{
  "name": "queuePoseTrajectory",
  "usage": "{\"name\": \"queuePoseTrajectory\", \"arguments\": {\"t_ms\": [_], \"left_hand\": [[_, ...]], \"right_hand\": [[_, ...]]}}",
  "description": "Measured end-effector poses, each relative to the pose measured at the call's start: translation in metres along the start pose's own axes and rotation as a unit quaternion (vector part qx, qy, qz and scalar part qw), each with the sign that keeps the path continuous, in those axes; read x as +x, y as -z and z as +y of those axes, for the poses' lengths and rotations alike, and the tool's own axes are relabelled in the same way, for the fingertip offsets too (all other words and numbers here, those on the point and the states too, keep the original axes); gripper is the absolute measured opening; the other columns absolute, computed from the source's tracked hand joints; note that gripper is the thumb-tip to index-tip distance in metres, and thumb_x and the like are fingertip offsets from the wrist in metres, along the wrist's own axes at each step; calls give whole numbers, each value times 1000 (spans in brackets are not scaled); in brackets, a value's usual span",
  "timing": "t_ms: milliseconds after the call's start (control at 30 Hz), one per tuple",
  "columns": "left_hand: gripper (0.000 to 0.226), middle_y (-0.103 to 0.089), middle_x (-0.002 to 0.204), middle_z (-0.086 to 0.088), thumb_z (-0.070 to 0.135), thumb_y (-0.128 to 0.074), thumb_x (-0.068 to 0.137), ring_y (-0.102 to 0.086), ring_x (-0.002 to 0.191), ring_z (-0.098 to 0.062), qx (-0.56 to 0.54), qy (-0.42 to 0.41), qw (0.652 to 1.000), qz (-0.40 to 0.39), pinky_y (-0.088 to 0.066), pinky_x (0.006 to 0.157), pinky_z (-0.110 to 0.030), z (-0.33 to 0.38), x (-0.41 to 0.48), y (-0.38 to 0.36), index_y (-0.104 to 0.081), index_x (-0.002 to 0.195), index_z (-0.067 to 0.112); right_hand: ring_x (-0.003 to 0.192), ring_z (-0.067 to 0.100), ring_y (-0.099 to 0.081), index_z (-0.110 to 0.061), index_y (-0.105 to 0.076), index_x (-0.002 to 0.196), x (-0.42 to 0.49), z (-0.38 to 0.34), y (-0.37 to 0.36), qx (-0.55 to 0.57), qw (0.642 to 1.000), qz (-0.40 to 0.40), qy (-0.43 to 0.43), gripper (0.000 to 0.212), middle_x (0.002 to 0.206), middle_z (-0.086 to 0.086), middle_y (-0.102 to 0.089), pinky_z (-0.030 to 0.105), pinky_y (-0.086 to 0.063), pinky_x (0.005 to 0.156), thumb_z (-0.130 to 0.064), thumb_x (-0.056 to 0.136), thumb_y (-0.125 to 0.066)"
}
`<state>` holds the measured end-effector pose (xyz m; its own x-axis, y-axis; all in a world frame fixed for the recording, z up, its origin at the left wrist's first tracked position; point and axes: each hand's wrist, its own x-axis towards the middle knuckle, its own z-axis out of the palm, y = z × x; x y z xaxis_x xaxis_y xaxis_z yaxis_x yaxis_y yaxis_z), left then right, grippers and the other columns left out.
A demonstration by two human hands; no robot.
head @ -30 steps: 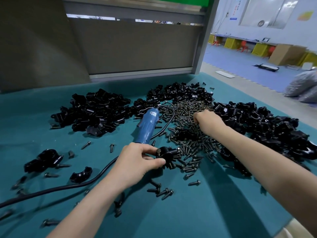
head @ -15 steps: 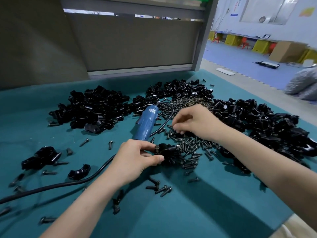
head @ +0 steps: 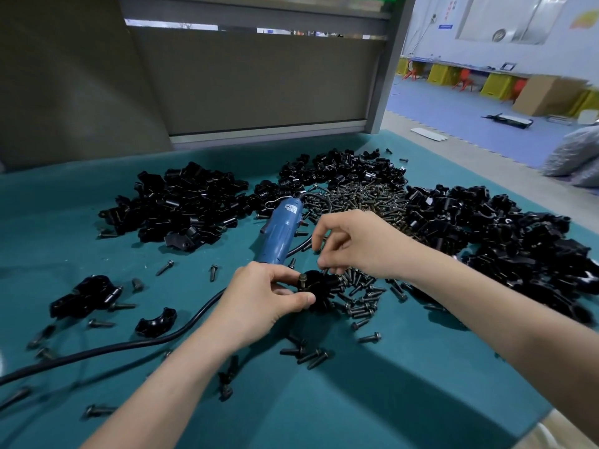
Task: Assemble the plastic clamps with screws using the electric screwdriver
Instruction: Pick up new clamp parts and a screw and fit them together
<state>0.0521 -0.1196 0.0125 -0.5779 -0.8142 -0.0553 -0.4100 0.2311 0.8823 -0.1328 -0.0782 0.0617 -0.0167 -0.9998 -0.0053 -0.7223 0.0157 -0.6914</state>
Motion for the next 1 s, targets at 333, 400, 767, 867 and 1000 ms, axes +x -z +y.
{"name": "queuePoseTrajectory", "arguments": {"t_ms": [333,400,767,867,1000], "left_hand": [[9,-66,60,-6,27,-82,73,-44,55,-14,-24,-18,999,-26,-32,56,-25,-3,2,2,-75,78,26],[10,-72,65,-1,24,-83,73,-58,58,-15,-26,-12,999,-26,-42,61,-23,-2,2,1,-74,76,27],[16,-75,75,-2,21,-84,72,-72,76,-20,-20,-15,999,-31,-54,80,-29,-5,2,0,-74,79,31],[16,-75,73,-1,19,-83,74,-71,72,-15,-25,-19,999,-34,-54,79,-29,-6,2,2,-74,77,31],[14,-75,74,-3,17,-83,74,-67,68,-11,-35,-24,999,-14,-51,76,-26,-6,3,3,-76,82,26]], "right_hand": [[58,3,-65,-11,-68,85,-1,-4,-2,-81,996,1,48,7,68,-1,-72,13,-51,61,-11,83,-74],[57,5,-65,-11,-69,88,0,0,1,-10,1000,-11,12,5,71,2,-73,13,-50,58,-7,86,-70],[67,22,-70,-5,-69,90,-6,11,-2,227,950,-114,-182,21,82,11,-72,26,-57,58,-26,86,-70],[83,32,-73,-2,-67,104,-11,10,-5,280,925,-153,-205,34,100,19,-73,30,-59,67,-33,92,-62],[79,31,-72,0,-69,98,-17,9,-14,415,878,-137,-194,36,96,22,-72,32,-60,70,-33,85,-64]]}}
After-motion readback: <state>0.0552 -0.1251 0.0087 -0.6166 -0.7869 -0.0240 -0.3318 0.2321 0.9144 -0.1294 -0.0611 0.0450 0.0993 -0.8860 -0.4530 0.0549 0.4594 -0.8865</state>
